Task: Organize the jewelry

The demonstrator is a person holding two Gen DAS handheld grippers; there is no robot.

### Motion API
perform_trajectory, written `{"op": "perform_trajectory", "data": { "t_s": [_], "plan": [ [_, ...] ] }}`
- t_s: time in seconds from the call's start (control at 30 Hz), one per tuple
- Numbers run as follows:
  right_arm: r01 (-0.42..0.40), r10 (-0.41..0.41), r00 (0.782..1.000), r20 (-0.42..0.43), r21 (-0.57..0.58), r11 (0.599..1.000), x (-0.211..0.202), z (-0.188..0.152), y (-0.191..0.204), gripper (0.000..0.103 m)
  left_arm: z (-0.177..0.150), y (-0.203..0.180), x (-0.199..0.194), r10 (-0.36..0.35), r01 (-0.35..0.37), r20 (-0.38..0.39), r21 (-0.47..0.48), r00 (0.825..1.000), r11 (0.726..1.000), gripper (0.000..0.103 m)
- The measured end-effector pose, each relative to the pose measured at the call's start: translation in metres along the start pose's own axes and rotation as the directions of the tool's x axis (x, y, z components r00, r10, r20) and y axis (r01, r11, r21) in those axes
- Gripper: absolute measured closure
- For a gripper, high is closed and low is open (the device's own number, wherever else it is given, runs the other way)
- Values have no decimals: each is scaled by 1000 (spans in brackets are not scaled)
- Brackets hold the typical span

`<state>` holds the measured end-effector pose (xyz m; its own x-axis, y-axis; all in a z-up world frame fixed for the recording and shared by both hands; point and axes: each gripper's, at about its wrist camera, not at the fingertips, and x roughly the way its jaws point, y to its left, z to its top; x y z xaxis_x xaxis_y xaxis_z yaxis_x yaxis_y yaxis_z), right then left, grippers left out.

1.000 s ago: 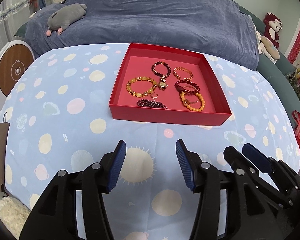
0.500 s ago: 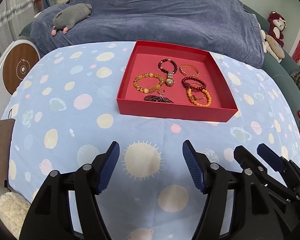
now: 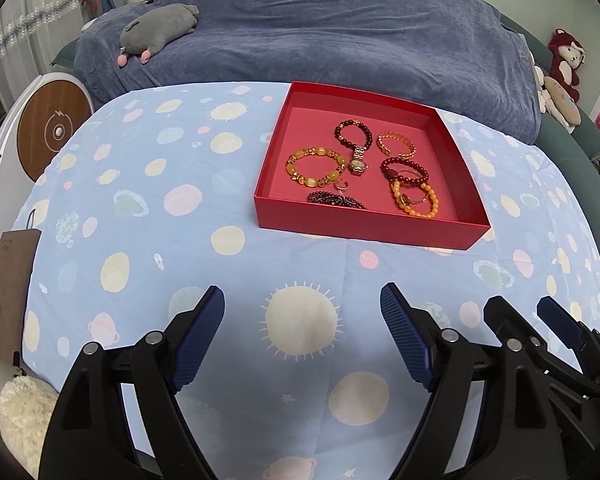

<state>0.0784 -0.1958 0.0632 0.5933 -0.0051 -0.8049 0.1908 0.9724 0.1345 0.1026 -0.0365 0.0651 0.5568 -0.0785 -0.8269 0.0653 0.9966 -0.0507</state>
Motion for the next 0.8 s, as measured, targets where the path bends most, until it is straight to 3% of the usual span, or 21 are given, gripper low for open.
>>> {"op": "perform_trajectory", "data": {
  "t_s": [0.33, 0.5, 0.57, 0.8],
  "plan": [
    [6, -6, 1000, 30, 0, 1000, -3, 2, -2, 18, 2, 8, -2, 26, -26, 9, -36, 1000, 999, 12],
    [22, -22, 999, 34, 6, 1000, -3, 4, -4, 15, 3, 7, -1, 28, -28, 10, -24, 1000, 999, 11],
    [34, -34, 999, 34, 15, 999, -3, 4, -6, 6, 3, 7, -1, 37, -36, 11, -27, 999, 999, 10],
    [39, -39, 999, 28, 17, 999, -2, 5, -7, 7, 3, 8, 0, 38, -38, 8, -23, 999, 999, 9]
  ]
}}
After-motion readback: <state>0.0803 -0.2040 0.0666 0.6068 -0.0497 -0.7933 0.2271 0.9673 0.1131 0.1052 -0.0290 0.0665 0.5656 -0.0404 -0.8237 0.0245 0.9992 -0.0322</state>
